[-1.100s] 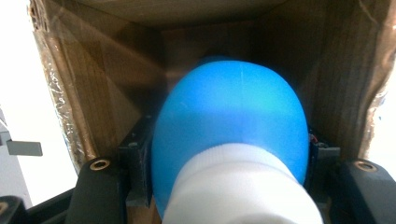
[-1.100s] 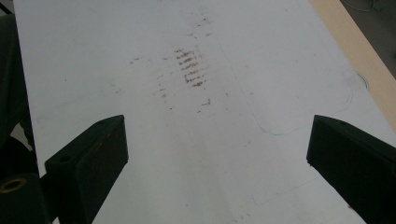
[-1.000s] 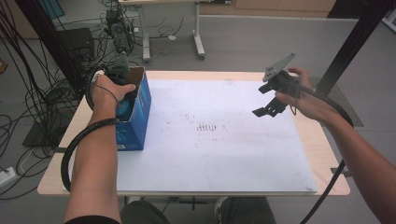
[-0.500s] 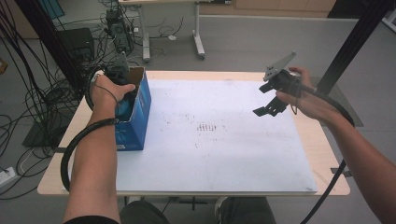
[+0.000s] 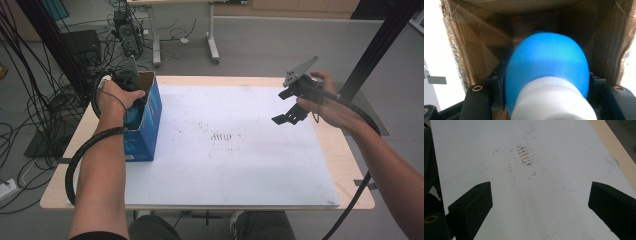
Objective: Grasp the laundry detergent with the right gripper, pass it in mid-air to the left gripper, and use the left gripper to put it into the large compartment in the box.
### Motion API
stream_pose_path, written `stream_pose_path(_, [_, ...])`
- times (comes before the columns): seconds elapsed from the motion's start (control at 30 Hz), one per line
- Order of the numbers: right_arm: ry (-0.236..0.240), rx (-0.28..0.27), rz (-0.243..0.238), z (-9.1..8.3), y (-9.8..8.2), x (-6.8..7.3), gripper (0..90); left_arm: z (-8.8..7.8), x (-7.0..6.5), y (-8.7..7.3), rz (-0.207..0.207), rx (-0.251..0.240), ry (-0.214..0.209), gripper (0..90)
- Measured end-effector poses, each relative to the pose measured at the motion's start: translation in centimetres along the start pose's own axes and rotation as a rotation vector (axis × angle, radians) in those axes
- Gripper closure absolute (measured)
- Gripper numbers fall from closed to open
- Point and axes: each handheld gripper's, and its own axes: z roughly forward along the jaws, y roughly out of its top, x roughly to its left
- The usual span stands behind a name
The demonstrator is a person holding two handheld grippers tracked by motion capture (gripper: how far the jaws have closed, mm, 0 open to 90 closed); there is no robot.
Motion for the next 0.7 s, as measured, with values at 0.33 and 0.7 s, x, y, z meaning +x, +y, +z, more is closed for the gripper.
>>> stream_pose_path(0.33, [0.000,0.002,0.002,-0.02,-0.14,-0.03,5.4,0.01,-0.04,0.04,0.001,0.000,0.002,36.9])
stream_pose_path(0.7, [-0.002,0.003,0.001,-0.11,-0.08,-0.01,5.4,0.01,0.05,-0.02,-0.002,-0.005,-0.001,36.9])
